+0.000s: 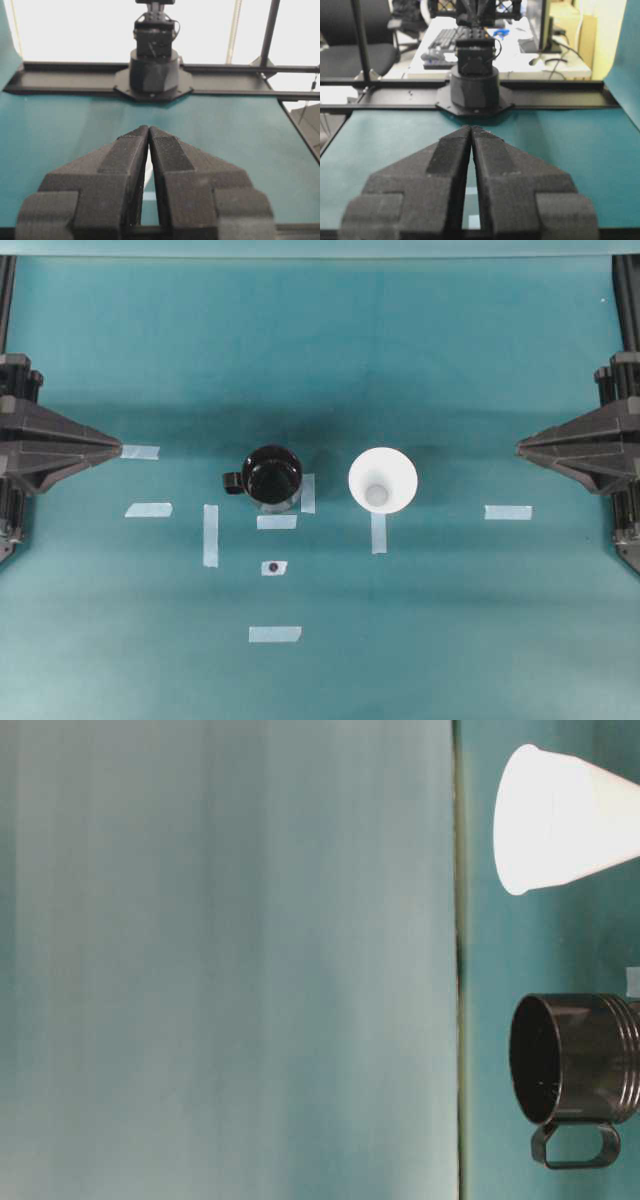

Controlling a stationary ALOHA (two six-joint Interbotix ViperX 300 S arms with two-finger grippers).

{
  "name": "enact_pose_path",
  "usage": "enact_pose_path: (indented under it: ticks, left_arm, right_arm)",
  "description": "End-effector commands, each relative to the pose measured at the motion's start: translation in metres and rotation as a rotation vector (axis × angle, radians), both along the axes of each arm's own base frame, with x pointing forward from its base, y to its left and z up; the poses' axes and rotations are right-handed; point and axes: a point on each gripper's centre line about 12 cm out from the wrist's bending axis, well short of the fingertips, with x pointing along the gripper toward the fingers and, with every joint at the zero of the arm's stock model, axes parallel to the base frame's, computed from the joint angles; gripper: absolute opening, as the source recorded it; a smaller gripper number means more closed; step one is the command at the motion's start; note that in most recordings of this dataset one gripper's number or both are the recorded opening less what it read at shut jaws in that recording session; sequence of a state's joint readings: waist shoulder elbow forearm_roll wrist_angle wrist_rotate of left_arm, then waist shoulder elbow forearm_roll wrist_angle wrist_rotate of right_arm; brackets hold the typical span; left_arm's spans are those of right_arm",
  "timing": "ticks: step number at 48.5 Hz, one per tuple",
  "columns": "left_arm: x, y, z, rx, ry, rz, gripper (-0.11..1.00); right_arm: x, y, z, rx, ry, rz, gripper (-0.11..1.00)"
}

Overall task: Holding the cup holder with the left arm, the right arm places the cup into the cup holder.
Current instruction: 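Move both grippers from rest toward the black holder and white cup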

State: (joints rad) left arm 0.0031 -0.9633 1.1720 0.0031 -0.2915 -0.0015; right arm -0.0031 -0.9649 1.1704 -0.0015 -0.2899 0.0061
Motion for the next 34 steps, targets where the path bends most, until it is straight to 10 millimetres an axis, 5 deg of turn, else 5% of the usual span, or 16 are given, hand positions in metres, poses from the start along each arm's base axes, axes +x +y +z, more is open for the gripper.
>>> enact_pose_path:
  ticks: [1, 10, 34]
  left_arm:
    - [0.009, -0.003, 0.012, 0.0, 0.025, -0.014, 0.16]
    - [0.027, -0.002, 0.007, 0.01, 0.184, -0.011, 0.03]
    - [0.078, 0.011, -0.036, 0.006, 0.586, 0.037, 0.03]
  right_arm:
    - [0.003, -0.001, 0.009, 0.021, -0.022, -0.003, 0.16]
    - [0.013, -0.007, 0.005, 0.25, 0.051, -0.037, 0.01]
    - [0.083, -0.031, -0.029, 0.299, 0.575, -0.142, 0.01]
